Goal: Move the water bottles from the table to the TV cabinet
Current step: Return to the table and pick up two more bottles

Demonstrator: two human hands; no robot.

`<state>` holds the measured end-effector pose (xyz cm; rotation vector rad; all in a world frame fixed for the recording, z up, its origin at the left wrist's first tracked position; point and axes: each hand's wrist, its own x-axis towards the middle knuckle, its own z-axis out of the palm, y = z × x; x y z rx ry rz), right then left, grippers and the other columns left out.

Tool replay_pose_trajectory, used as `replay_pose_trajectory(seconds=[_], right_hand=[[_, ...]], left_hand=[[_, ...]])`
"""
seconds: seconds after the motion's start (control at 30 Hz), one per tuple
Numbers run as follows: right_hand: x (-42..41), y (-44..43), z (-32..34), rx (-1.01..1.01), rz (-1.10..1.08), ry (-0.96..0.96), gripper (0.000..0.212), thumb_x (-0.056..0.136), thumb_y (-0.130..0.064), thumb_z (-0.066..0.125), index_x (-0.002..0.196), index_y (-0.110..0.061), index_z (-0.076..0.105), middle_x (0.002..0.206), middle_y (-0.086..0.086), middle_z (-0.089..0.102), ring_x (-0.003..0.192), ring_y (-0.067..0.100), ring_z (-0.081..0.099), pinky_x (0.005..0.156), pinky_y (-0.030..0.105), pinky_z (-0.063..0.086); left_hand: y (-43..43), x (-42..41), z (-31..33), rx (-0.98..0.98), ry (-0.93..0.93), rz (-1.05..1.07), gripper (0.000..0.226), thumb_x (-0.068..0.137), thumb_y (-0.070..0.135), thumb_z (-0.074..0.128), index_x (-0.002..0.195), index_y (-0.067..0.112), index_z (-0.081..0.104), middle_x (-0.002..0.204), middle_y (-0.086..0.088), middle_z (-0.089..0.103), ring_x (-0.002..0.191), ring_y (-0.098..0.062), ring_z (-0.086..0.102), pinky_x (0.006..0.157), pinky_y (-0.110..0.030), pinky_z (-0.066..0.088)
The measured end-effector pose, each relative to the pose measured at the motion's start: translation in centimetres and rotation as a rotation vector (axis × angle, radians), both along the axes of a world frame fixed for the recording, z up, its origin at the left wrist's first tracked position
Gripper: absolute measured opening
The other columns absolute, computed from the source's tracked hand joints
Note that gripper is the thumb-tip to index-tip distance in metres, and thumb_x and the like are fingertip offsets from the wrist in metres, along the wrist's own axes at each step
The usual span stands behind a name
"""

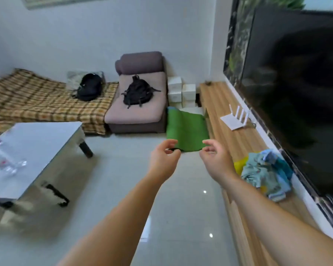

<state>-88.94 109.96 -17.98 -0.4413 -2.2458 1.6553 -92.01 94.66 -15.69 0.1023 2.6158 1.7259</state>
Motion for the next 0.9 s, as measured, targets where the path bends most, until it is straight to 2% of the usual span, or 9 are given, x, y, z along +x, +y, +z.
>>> replay_pose_trajectory(seconds=[0.07,0.17,0.27,0.37,0.47,0.6,0.7,0.83,0.9], right_hand=[[0.3,-4.9,0.3,0.011,0.085,0.011,0.027,0.081,-0.016,0.062,0.106,-0.026,0.059,0.086,-0.004,0.059,0.072,0.011,0.058,0.065,0.022,0.044],[1.7,-11.4,0.9,0.047,0.158,0.035,0.029,0.082,-0.016,0.062,0.106,-0.03,0.056,0.085,-0.008,0.057,0.065,0.0,0.055,0.057,0.008,0.041],[3.4,-17.4,1.8,0.084,0.246,0.048,0.03,0.082,-0.016,0.062,0.104,-0.034,0.052,0.086,-0.008,0.056,0.057,-0.007,0.054,0.052,0.003,0.04],[5.0,-23.2,2.4,0.115,0.361,0.029,0.03,0.083,-0.019,0.061,0.11,-0.031,0.054,0.091,-0.006,0.058,0.063,0.0,0.055,0.056,0.014,0.042],[6.0,-28.6,2.8,0.117,0.474,0.019,0.033,0.083,-0.022,0.06,0.115,-0.032,0.053,0.099,-0.002,0.06,0.074,0.006,0.057,0.058,0.024,0.043],[6.5,-34.5,3.0,0.152,0.619,0.015,0.035,0.084,-0.027,0.06,0.118,-0.033,0.052,0.102,-0.004,0.059,0.079,0.003,0.058,0.054,0.021,0.042],[6.4,-37.3,2.5,0.184,0.683,0.004,0.035,0.085,-0.026,0.059,0.119,-0.031,0.052,0.103,-0.004,0.059,0.079,0.0,0.058,0.053,0.019,0.041],[4.0,-39.6,1.4,0.225,0.771,-0.022,0.033,0.086,-0.026,0.058,0.119,-0.03,0.053,0.105,-0.003,0.058,0.081,0.002,0.058,0.057,0.021,0.045],[1.8,-40.3,1.0,0.249,0.805,-0.027,0.033,0.086,-0.026,0.058,0.119,-0.029,0.054,0.106,-0.002,0.058,0.08,0.003,0.059,0.059,0.023,0.046]], left_hand=[[-5.2,1.3,0.0,0.004,0.015,0.069,0.03,0.082,0.015,0.06,0.112,0.021,0.063,0.101,0.005,0.062,0.096,-0.016,0.06,0.081,-0.032,0.051],[-12.3,4.2,-0.3,0.013,0.01,0.156,0.031,0.083,0.019,0.059,0.112,0.027,0.061,0.109,0.004,0.061,0.101,-0.014,0.058,0.085,-0.034,0.051],[-19.0,7.5,-0.5,-0.016,0.018,0.246,0.035,0.082,0.026,0.06,0.117,0.028,0.059,0.112,0.006,0.059,0.106,-0.013,0.057,0.089,-0.038,0.051],[-25.2,11.1,-0.6,0.004,-0.002,0.348,0.036,0.083,0.03,0.059,0.119,0.032,0.057,0.119,0.005,0.058,0.108,-0.011,0.054,0.087,-0.036,0.052],[-30.9,14.4,-0.2,0.016,0.027,0.46,0.035,0.082,0.033,0.06,0.117,0.033,0.058,0.117,0.007,0.059,0.105,-0.008,0.054,0.083,-0.029,0.048],[-37.5,17.6,0.5,0.012,0.045,0.6,0.035,0.081,0.033,0.059,0.116,0.031,0.06,0.113,0.008,0.062,0.103,-0.008,0.057,0.088,-0.03,0.048],[-41.0,18.8,0.2,0.017,0.022,0.682,0.031,0.08,0.032,0.059,0.111,0.034,0.06,0.111,0.009,0.063,0.103,-0.008,0.057,0.085,-0.029,0.048],[-44.2,18.1,-0.3,0.021,0.015,0.776,0.029,0.081,0.031,0.06,0.11,0.034,0.06,0.109,0.01,0.062,0.101,-0.007,0.057,0.078,-0.025,0.045],[-45.5,16.6,-0.4,0.004,0.006,0.822,0.03,0.082,0.029,0.06,0.111,0.032,0.061,0.111,0.009,0.062,0.103,-0.009,0.057,0.083,-0.029,0.047]])
